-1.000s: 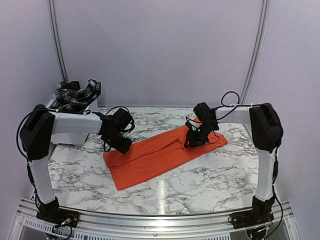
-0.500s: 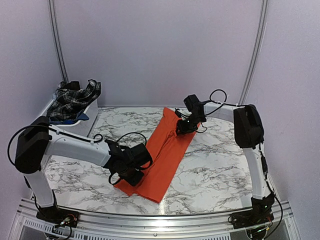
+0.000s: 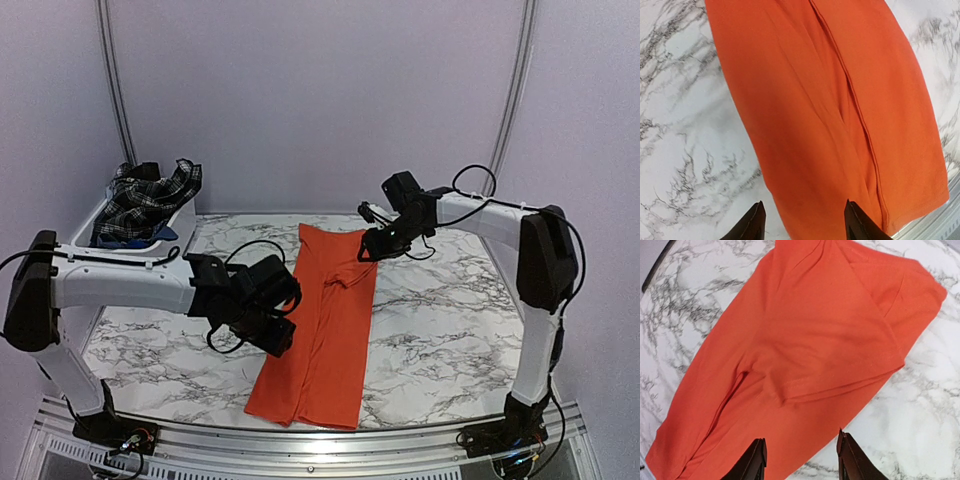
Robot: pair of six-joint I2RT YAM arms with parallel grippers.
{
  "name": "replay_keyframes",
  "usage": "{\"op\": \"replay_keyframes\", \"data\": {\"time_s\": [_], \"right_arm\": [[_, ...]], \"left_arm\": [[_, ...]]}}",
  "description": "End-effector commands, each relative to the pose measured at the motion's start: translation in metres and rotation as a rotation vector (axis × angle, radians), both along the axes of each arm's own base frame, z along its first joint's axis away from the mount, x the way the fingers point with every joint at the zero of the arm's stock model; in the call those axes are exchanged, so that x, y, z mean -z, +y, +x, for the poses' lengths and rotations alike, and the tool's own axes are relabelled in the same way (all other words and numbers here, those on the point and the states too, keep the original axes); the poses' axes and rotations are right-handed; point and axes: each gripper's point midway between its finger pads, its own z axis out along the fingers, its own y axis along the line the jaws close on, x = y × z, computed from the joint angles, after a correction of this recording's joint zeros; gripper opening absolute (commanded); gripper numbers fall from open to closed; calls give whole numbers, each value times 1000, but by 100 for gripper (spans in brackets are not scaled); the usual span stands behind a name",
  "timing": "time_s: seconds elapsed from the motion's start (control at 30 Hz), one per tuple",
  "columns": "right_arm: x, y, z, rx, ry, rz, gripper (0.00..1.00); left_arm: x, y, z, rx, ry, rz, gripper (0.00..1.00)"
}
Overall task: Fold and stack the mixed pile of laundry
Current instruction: Rotate the rectangle-folded T-shirt at the center of the board.
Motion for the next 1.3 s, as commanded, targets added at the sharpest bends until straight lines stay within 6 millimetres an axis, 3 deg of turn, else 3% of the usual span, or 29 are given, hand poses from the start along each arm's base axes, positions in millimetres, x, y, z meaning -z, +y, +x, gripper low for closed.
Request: {"op": "replay_keyframes", "data": {"time_s": [0.0,0.2,0.33,0.5,0.6,0.7,0.77,0.83,0.97,1.03,1.13,1.27], "right_arm": [[5,21,-30,1,95,161,45],[37,36,-40,26,165,174,44],[63,37,-28,53,185,126,42],[104,23,-10,96,215,6,39],[127,2,8,149,222,-65,37],[135,-19,31,188,222,-65,37],[130,-24,45,184,214,-38,37],[112,-18,52,141,197,4,39],[41,4,45,66,147,170,45],[3,8,31,47,122,246,50],[-22,1,-11,36,139,308,54],[-16,-18,-72,42,209,313,53]], "left_arm": [[-13,8,52,-77,-18,-35,56],[-9,-3,105,-141,-13,-95,51],[12,-13,110,-135,31,-87,49],[22,-18,112,-146,51,-98,49],[23,-13,117,-170,52,-102,49],[25,-4,124,-200,54,-100,49],[24,0,129,-211,53,-106,50],[20,0,132,-213,50,-119,50],[14,-2,119,-211,86,-183,51],[12,3,107,-235,112,-227,51],[3,7,83,-268,139,-307,51],[10,10,43,-261,151,-299,51]]}}
